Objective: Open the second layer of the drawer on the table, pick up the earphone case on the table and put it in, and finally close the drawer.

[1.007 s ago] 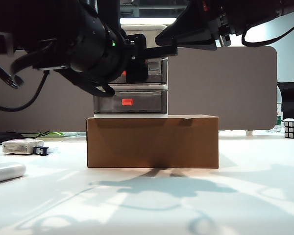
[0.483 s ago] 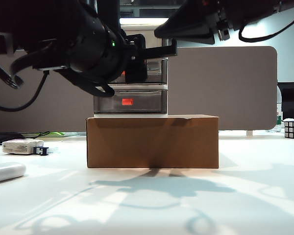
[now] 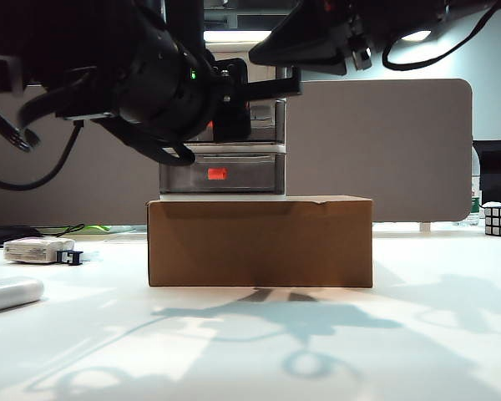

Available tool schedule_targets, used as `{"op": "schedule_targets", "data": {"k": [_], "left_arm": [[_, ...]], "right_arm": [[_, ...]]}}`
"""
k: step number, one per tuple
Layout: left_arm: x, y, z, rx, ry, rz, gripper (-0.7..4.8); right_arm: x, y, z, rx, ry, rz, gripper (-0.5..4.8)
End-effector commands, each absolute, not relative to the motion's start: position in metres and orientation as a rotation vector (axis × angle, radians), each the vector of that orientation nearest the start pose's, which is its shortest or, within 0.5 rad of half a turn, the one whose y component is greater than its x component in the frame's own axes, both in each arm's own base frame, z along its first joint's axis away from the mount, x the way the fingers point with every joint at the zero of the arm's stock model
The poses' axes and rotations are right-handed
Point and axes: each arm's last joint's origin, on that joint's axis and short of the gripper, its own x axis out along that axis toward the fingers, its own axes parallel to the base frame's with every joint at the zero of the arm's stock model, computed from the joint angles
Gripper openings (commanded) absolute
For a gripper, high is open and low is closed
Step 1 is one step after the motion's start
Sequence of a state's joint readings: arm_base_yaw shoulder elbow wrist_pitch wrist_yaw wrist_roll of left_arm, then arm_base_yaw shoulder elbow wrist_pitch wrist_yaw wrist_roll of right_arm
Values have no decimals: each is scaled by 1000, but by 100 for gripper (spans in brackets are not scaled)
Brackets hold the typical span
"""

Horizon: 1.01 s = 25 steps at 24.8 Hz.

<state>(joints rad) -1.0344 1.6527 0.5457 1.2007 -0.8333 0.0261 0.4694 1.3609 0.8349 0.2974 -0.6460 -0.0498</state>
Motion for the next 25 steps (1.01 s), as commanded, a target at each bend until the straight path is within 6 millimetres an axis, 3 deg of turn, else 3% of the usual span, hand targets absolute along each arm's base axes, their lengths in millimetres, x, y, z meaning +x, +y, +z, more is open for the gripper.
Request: {"op": "schedule_targets", "data": {"k": [1, 6, 9, 18, 25], "left_arm": [[169, -239, 184, -62, -68, -196, 120], [169, -239, 184, -62, -68, -197, 105], [169, -239, 184, -62, -67, -196, -6], [166, -240, 184, -104, -61, -178, -6], [140, -251, 183, -104, -49, -103, -6]], "right_arm": [[258, 151, 270, -26, 201, 1125, -5], [260, 152, 267, -26, 201, 1121, -5], [261, 152, 269, -27, 170, 1118, -5], [268, 154, 265, -13, 170, 1048, -5], [270, 153, 264, -13, 177, 982, -5]]}}
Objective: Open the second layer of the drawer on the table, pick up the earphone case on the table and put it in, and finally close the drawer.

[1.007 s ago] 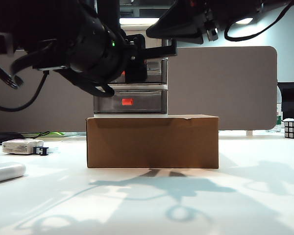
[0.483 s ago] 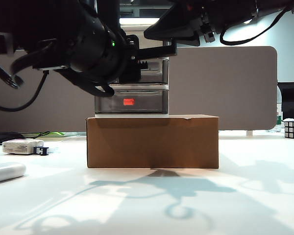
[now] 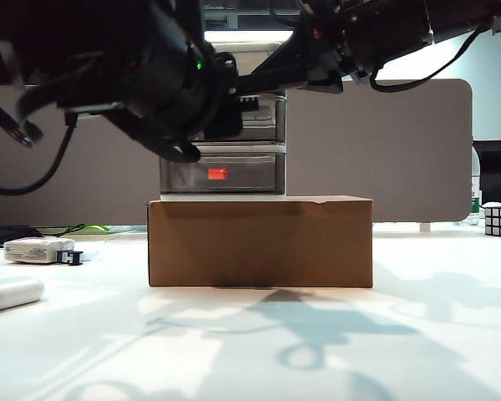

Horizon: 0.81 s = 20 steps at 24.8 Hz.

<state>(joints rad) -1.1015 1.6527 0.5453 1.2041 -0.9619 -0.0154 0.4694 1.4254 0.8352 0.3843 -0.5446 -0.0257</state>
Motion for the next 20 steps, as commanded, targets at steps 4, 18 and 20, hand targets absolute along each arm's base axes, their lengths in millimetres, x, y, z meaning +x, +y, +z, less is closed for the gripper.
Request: {"op": "schedule_targets", "data": {"k": [4, 18, 20], "left_arm": [[124, -257, 183, -106, -42, -94, -6], [99, -260, 182, -23, -29, -18, 18], [95, -259, 184, -38, -31, -26, 124]], "right_arm": [[270, 153, 264, -13, 178, 983, -5], [270, 153, 264, 5, 186, 985, -5], [270, 153, 264, 6, 187, 993, -5]]}}
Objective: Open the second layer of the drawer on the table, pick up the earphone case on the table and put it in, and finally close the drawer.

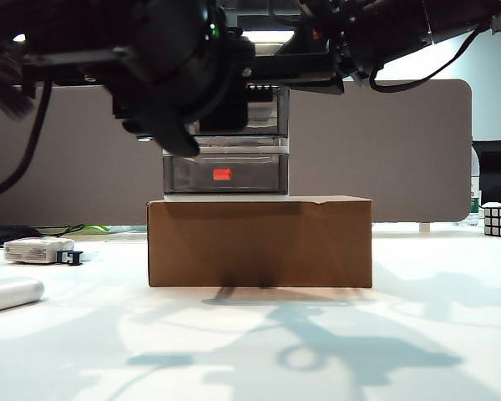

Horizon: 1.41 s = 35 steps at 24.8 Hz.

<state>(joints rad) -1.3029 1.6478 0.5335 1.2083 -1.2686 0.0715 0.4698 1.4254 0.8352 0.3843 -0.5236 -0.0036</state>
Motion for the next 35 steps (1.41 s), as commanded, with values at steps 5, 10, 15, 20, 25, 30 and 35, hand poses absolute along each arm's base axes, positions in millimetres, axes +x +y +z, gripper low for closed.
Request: {"op": "schedule_targets", "data": {"k": [5, 10, 15, 20, 25, 30, 35], "left_arm": [[70, -254, 194, -55, -35, -70, 197], [40, -228, 206, -22, -33, -96, 169], [40, -144, 217, -214, -64, -81, 111], [45, -98, 230, -312, -135, -48, 84], [46, -63, 233, -264, -189, -40, 51], [46, -52, 224, -268, -160, -45, 46], [55, -54, 220, -212, -98, -153, 14]], "right_arm": [[270, 153, 264, 6, 187, 993, -5], [269, 153, 263, 10, 204, 1028, -5], [266, 154, 262, 17, 221, 1088, -5], [266, 154, 262, 19, 231, 1097, -5], [265, 154, 260, 23, 246, 1118, -5], [265, 154, 260, 24, 248, 1127, -5], [263, 154, 261, 29, 255, 1154, -5]]}}
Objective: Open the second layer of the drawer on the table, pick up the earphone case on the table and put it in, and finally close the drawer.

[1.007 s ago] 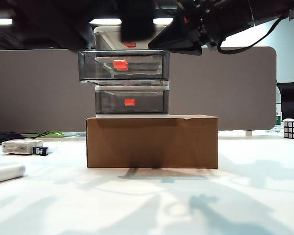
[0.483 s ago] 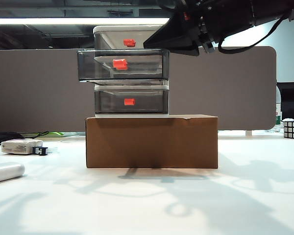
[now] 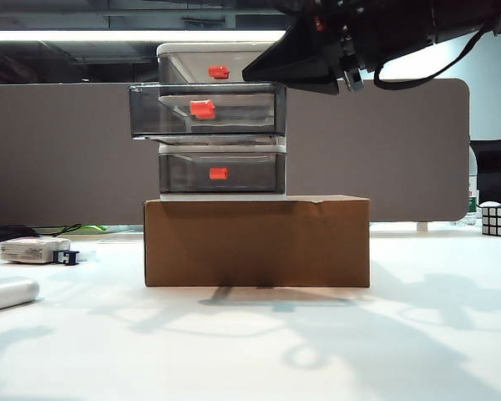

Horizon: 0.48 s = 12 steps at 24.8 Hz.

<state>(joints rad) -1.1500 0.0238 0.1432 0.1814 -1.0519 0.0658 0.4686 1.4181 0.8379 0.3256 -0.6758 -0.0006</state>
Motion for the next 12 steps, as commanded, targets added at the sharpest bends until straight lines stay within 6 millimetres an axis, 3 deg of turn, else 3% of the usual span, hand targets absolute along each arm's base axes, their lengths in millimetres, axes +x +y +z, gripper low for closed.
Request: {"op": "schedule_targets", "data": {"k": [1, 12], "left_arm": [[57, -53, 218, -211, -77, -153, 14], [97, -19, 200, -352, 154, -266, 15]], "right_arm": [[263, 154, 261, 29, 258, 1155, -5], [261, 154, 259, 36, 281, 1187, -5]]}}
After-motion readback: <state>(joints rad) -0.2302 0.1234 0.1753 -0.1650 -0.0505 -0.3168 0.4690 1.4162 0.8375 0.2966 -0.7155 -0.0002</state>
